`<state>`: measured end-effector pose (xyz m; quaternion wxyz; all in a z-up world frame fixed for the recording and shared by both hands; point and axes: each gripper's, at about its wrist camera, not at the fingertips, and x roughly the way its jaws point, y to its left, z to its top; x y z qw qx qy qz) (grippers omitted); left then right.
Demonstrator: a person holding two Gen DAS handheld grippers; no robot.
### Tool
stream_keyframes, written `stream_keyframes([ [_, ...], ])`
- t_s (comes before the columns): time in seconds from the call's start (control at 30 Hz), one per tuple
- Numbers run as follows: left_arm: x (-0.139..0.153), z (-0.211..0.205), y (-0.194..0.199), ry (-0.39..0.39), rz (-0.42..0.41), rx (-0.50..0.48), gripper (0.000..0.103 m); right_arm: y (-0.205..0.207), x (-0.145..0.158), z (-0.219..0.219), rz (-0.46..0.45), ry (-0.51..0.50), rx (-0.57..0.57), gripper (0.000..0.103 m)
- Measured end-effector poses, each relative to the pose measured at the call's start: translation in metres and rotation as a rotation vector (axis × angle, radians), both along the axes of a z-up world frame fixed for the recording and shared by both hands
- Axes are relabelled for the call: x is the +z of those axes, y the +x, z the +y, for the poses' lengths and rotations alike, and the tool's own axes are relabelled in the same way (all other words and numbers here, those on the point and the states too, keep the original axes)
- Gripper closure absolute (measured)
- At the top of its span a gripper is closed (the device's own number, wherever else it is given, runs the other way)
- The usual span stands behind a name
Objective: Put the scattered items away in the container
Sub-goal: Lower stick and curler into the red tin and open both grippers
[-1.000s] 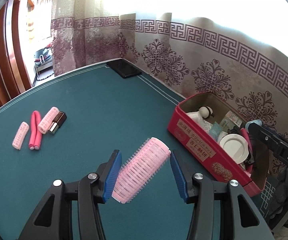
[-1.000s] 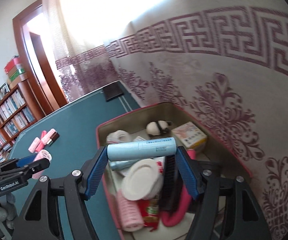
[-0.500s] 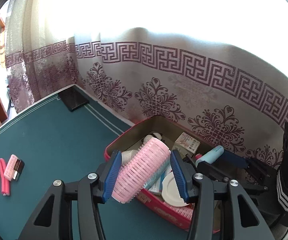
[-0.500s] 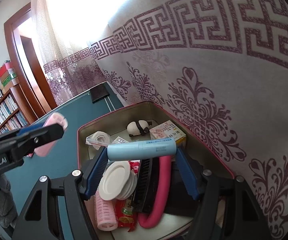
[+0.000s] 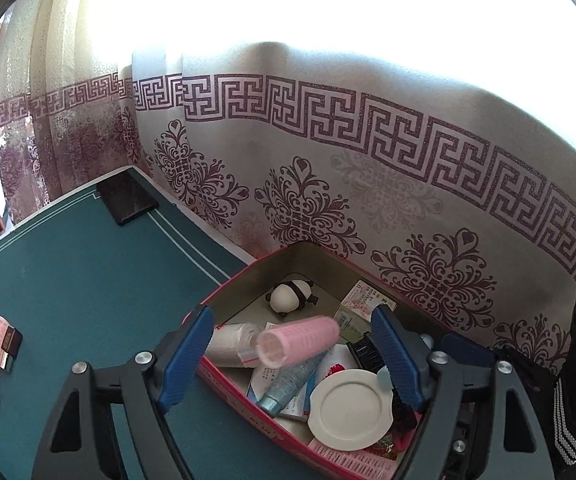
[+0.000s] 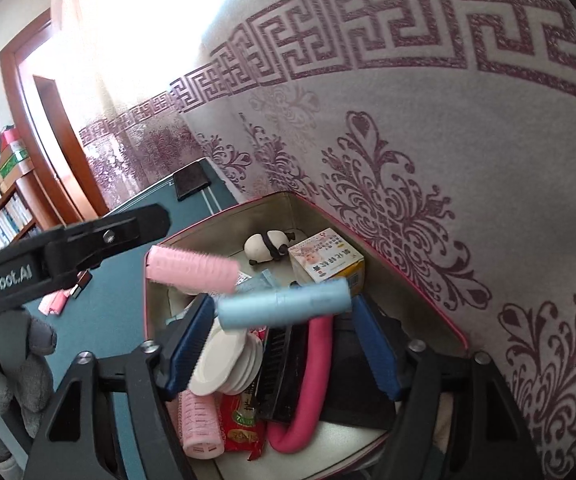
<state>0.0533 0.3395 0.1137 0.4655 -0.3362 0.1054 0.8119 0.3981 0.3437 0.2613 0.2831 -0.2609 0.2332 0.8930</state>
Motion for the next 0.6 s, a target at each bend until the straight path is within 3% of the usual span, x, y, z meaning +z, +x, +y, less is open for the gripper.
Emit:
stream_keyframes([
  [0.6,-0.015,-0.052,-0.020,-0.016,-0.019,0.158,0.020,-0.014,0.023,-0.033,0.033,0.093,0.035,0.023],
])
